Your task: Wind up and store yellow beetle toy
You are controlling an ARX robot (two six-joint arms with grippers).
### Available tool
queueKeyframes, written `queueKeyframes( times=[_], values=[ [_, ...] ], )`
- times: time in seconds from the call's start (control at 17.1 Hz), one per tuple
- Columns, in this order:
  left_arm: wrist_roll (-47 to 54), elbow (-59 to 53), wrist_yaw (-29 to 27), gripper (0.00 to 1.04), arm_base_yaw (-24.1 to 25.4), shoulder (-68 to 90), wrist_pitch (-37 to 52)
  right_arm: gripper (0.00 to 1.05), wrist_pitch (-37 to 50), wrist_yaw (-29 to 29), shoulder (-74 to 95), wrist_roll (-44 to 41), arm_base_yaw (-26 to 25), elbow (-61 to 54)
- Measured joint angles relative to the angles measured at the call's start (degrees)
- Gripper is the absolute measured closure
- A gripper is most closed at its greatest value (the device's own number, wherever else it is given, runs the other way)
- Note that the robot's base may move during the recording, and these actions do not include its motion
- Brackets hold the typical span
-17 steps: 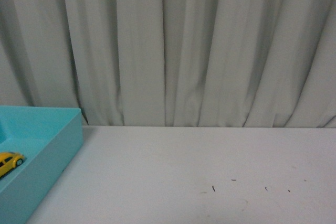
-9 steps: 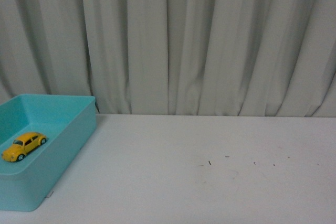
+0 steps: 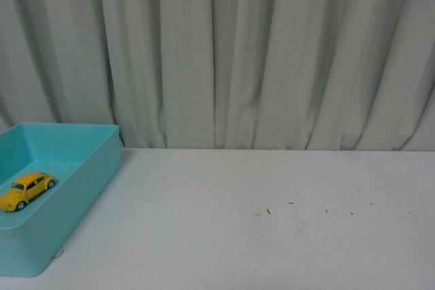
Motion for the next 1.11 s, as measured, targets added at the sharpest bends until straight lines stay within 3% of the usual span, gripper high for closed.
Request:
queueKeyframes(
  times=[1.11],
  values=[
    [0.0, 0.0, 0.0, 0.07, 0.0, 0.0, 0.0, 0.07, 0.0, 0.0, 0.0, 0.0, 0.0, 0.0]
  ],
)
